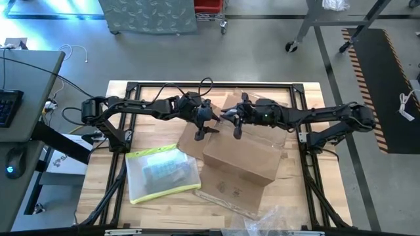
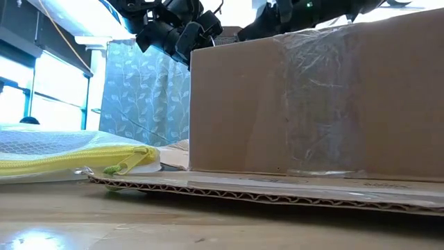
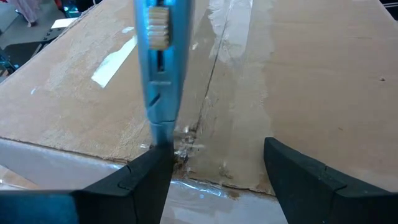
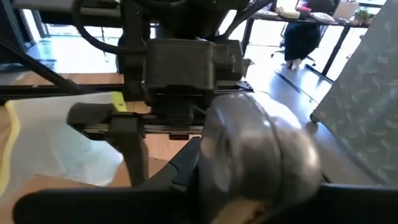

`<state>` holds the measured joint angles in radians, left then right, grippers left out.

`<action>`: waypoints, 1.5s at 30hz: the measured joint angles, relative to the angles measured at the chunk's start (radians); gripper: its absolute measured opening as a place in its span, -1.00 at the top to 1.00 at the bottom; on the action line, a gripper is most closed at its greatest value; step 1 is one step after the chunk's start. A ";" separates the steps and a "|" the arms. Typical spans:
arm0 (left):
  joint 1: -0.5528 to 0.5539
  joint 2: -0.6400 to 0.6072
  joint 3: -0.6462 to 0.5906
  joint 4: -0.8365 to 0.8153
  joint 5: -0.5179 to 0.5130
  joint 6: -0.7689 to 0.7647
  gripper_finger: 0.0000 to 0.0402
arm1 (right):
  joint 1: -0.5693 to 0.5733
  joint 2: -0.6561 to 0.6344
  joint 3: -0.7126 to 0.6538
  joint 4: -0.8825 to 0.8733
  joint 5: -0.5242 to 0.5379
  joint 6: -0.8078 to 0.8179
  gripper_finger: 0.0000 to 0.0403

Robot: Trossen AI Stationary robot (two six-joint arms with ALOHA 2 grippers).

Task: Unpack boxes
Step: Break down the cardboard box using the silver cutter until it is fully flat

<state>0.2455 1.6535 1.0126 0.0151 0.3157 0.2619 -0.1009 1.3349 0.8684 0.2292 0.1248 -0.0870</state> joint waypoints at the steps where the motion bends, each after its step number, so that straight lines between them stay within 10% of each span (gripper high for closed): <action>1: 0.000 0.000 0.000 0.000 0.000 0.000 -0.15 | 0.000 -0.001 0.000 -0.001 -0.003 0.001 0.72; 45: -0.001 -0.001 0.001 -0.009 -0.042 -0.009 -0.15 | 0.065 -0.046 0.003 -0.227 0.116 0.183 0.72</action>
<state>0.2443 1.6527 1.0140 0.0057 0.2740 0.2526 -0.0357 1.2890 0.8716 0.0025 0.2409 0.0965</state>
